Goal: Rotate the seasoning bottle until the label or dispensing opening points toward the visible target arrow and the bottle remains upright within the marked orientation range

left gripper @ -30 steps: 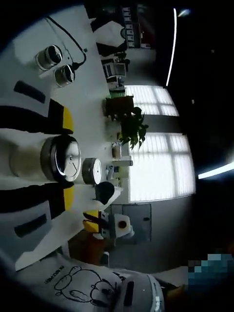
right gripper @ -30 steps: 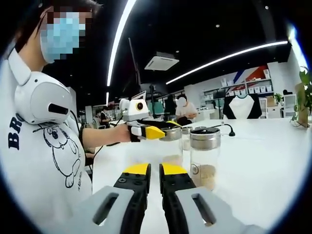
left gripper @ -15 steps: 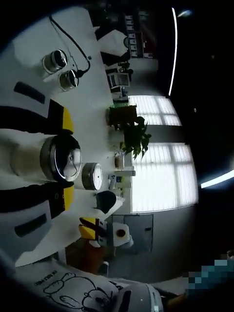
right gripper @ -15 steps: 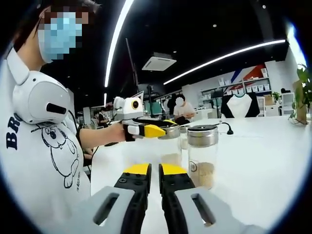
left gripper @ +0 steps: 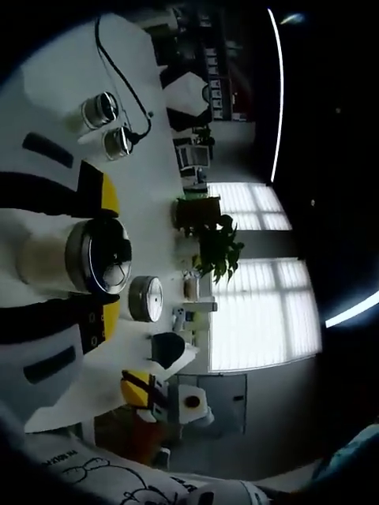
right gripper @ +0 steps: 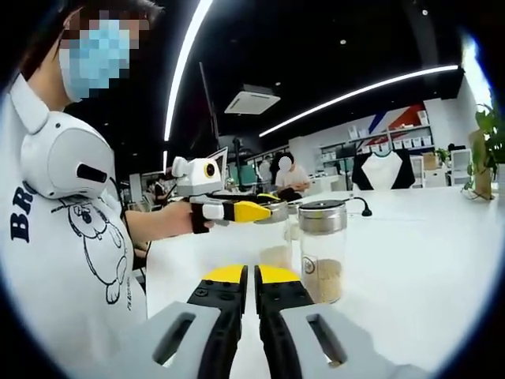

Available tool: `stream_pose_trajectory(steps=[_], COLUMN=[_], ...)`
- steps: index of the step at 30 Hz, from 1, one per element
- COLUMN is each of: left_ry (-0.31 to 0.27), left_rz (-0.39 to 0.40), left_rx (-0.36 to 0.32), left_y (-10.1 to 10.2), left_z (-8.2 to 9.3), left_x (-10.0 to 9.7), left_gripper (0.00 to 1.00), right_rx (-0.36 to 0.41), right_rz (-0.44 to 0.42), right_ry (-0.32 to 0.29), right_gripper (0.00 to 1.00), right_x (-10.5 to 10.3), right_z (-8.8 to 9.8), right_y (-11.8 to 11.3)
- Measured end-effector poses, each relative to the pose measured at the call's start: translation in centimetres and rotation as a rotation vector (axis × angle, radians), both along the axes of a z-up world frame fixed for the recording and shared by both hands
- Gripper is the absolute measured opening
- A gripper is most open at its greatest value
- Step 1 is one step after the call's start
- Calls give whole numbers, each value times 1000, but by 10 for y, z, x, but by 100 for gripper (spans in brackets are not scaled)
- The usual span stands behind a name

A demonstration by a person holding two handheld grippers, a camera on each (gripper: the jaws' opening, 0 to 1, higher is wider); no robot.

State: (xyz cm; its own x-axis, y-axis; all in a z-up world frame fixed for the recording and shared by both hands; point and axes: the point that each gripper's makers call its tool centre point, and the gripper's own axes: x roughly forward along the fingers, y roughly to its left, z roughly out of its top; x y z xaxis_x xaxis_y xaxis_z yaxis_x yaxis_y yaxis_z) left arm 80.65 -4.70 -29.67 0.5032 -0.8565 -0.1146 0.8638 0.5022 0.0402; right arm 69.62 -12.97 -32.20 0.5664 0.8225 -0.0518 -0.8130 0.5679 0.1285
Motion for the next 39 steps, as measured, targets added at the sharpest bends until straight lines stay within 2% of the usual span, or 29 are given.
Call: stream_pose_trajectory(steps=[2,4,7,11,17,21,24,26,30,33,37,39], left_ry=[-46,-47,-10,6,-12,-46,-64,-44,-48,-33,21,29], left_rz=[-24,-44,-90,-153,-191,-224,-287,-320,-339,-350,-380,-394], left_rx=[55,29,0,-5,-43,-20,2,14,19,5,-42,-51], left_y=[-1,-1,-2,6,18,18,12,6,0,1,3,3], left_z=[0,4,6,5,13,14,13,8,3,-3,-2,0], left_x=[-2,-5,-7,-5,7,9,2,-2,-3,3,7,7], left_gripper=[41,43,50,53,55,53,54,54,57,61,58,55], right_rx=[6,13,17,12,4,-9,-3,1,-10,-14,-5,-7], right_rz=[-1,-3,-2,-2,-14,-30,-49,-55,-53,-46,-38,-39], right_ry=[0,4,6,6,5,-5,-10,-8,5,5,1,5], right_gripper=[1,1,1,2,3,3,3,3,3,3,3,3], right_x=[0,1,1,1,2,2,1,1,1,1,0,0], right_z=[0,-1,-2,-3,-2,0,2,1,-2,-2,0,-1], right_y=[-1,-2,-1,-2,-5,-6,-8,-9,-8,-6,-4,-4])
